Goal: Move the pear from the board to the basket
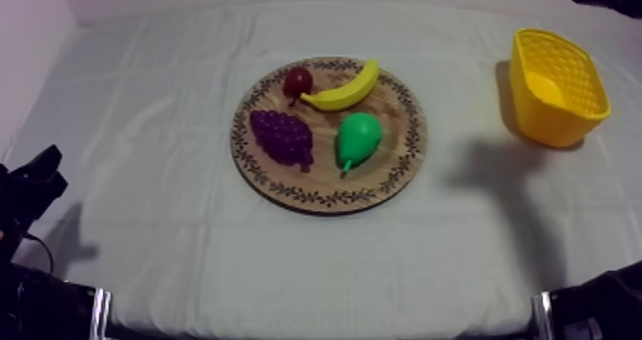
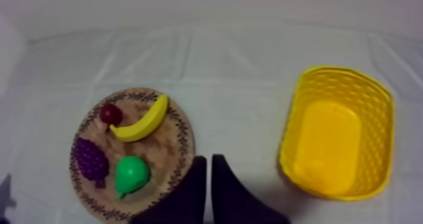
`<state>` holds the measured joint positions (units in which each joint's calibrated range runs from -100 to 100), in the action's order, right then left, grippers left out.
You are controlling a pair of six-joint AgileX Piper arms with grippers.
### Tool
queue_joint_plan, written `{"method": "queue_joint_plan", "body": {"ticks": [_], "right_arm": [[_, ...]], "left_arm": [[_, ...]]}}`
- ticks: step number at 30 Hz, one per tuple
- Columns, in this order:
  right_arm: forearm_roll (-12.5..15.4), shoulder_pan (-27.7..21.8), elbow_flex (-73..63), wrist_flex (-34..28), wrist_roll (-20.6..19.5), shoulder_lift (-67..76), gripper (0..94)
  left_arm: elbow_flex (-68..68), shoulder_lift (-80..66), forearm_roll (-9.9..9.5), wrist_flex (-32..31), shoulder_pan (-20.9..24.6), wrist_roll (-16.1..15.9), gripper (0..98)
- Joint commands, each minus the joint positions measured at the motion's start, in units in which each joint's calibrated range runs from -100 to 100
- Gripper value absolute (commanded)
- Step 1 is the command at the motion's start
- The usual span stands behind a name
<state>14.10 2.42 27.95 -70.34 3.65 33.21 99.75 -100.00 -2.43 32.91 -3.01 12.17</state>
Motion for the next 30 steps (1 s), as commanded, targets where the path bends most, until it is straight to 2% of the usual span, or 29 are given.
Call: {"method": "queue_joint_plan", "body": {"ticks": [1, 8, 14, 23, 27, 30], "right_arm": [[-0.47, 2.74, -3.31, -0.61, -2.50, -4.72, 0.5], [-1.50, 9.36, -7.92, -0.76, -8.46, -12.69, 0.5], [-3.72, 14.63, -9.46, 0.53, -13.34, -18.53, 0.3], [-4.07, 16.22, -12.05, 1.43, -15.64, -25.59, 0.6], [-5.38, 16.82, -13.44, 0.52, -16.85, -27.84, 7.5], [-7.05, 17.78, -14.10, 0.02, -18.09, -29.35, 16.3]], "left_arm": [[0.03, 0.00, 0.01, -0.01, 0.01, 0.02, 0.1], [0.03, 0.00, 0.01, -0.01, 0.01, 0.02, 0.1], [0.03, 0.00, 0.01, -0.01, 0.01, 0.02, 0.1], [0.03, 0.00, 0.01, -0.01, 0.01, 0.02, 0.1], [0.03, 0.00, 0.01, -0.01, 0.01, 0.02, 0.1], [0.03, 0.00, 0.01, -0.01, 0.01, 0.02, 0.1]]}}
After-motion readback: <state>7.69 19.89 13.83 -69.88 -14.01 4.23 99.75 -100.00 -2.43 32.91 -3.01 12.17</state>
